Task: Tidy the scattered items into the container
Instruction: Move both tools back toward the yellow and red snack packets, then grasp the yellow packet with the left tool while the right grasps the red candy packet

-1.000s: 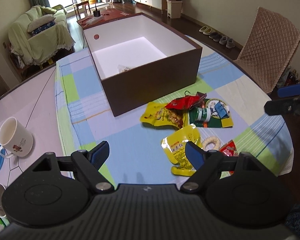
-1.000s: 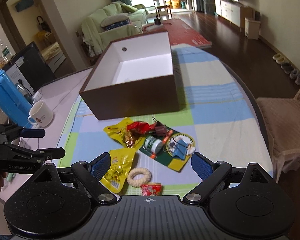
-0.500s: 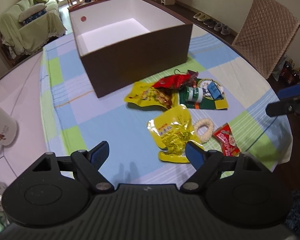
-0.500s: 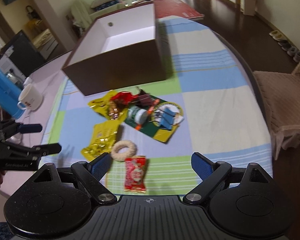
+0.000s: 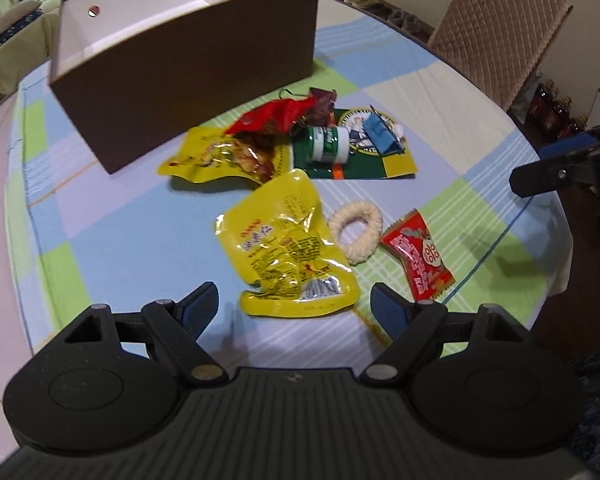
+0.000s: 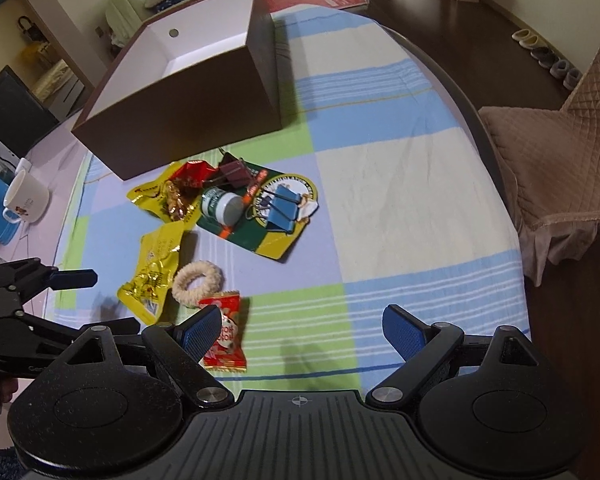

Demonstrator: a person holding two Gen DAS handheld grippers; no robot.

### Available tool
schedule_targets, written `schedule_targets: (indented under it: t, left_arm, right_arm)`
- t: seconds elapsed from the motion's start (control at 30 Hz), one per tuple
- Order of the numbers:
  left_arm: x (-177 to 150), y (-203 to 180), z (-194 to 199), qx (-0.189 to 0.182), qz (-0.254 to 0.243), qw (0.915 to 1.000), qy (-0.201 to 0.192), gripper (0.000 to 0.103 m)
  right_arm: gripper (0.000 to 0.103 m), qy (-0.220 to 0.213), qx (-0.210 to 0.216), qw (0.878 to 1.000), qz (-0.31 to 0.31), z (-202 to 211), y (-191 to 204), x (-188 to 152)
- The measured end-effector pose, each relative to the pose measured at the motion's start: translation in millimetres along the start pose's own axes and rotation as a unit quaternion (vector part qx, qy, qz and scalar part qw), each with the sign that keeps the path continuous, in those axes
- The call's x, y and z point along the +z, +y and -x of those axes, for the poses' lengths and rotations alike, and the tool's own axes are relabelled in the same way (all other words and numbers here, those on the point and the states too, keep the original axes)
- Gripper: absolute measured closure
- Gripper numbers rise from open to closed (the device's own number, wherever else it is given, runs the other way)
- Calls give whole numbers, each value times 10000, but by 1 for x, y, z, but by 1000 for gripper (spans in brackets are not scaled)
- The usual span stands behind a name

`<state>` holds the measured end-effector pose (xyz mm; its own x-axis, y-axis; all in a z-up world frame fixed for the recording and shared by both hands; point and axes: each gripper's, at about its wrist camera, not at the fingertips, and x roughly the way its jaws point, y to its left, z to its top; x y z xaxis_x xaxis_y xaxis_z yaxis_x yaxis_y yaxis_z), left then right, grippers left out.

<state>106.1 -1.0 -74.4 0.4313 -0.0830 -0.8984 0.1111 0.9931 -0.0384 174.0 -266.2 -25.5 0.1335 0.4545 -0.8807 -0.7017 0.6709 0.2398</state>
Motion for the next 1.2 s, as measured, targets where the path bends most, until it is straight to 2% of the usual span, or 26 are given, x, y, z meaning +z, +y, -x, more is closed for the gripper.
schedule_targets:
  t: [0.33, 0.43, 0.6, 0.67, 0.77, 0.8, 0.87, 0.93, 1.03, 1.07, 1.13, 1.2]
  left_arm:
    - [8, -3, -47, 44, -113, 9998, 182, 22]
    - [5, -3, -49, 92, -252, 9996, 23, 24]
    - [-1, 5, -39, -3, -350, 9993, -162, 39]
    - [-4, 9, -32, -11, -396, 9990, -221, 48]
    - [-9, 14, -21, 39, -479, 9984, -285, 54]
    - [-10, 16, -17, 50, -493, 9983, -310, 64]
    - [-12, 20, -9, 64, -496, 9981, -363, 74]
    - [-13, 26, -6, 62, -420, 9985, -339, 97]
    - [-16, 33, -6, 143, -342, 9988, -305, 97]
    - [-16, 34, -6, 156, -328, 9989, -305, 96]
    - [-18, 36, -4, 165, -310, 9989, -316, 96]
    - [-18, 35, -3, 198, -396, 9983, -372, 93]
  right_arm:
    - [13, 143, 61, 9998, -79, -8, -8, -1]
    - [13, 157, 124, 9998, -78, -10, -7, -1]
    - [13, 190, 252, 9995, -32, -17, -1, -2]
    - [13, 226, 303, 9993, 73, -22, 6, -3]
    - [13, 352, 416, 9981, 287, -34, 21, -10]
    - [13, 395, 443, 9976, 357, -39, 27, -12]
    - [13, 477, 470, 9966, 476, -49, 37, -17]
    - [13, 501, 449, 9961, 570, -58, 46, -21]
    - [14, 485, 363, 9957, 706, -66, 56, -25]
    - [26, 477, 326, 9955, 751, -68, 59, -27]
    - [44, 459, 253, 9951, 840, -71, 64, -29]
    - [44, 442, 179, 9945, 928, -75, 69, -32]
